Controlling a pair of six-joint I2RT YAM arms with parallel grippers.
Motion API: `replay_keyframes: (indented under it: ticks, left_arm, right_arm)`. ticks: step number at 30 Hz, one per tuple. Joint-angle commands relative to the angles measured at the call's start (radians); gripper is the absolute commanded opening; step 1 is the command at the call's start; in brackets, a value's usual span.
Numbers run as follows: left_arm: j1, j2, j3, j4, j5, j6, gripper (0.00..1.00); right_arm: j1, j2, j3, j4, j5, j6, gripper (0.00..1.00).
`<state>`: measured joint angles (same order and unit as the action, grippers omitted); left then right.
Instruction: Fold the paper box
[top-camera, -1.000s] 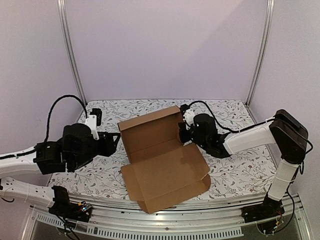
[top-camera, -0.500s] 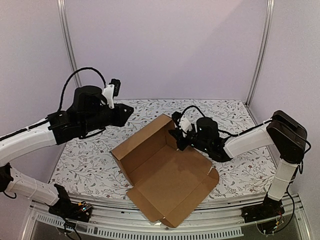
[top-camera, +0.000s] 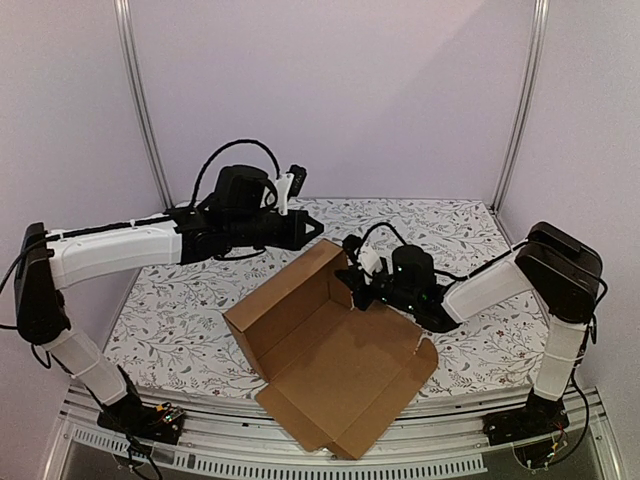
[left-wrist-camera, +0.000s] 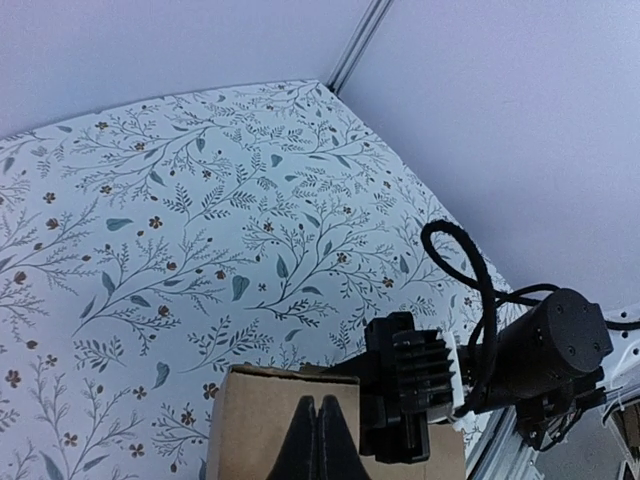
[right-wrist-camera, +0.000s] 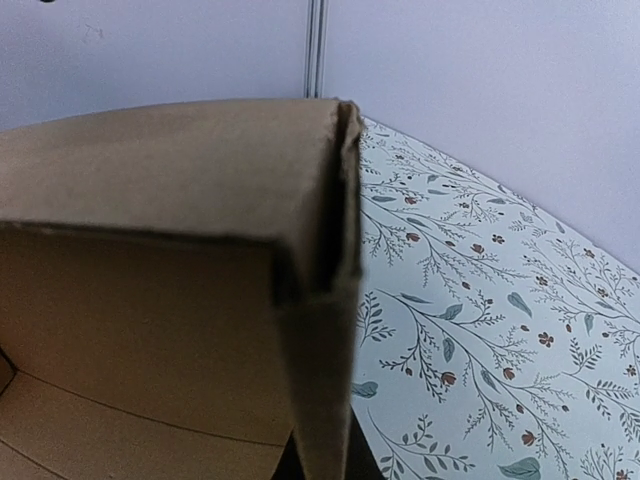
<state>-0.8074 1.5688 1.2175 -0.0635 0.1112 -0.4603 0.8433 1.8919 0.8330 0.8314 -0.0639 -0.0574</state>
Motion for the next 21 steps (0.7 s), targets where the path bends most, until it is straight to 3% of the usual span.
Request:
replay_keyframes:
  ticks: [1,10,21]
  left_arm:
    - [0.016,0.053,0.034,0.044,0.061,-0.023,0.0]
    - [0.011,0.164,0.072,0.045,0.116,-0.057,0.0]
    - [-0.047,0.263,0.116,-0.119,-0.014,0.0,0.0]
  right_arm:
    - [-0.003,0.038,-0.013,0.083,-0.014,0.02,0.0]
    - [-0.003,0.071,-0.05,0.169,-0.011,0.04,0.0]
    - [-0.003,0.097,-0.091,0.221,0.01,0.053,0.0]
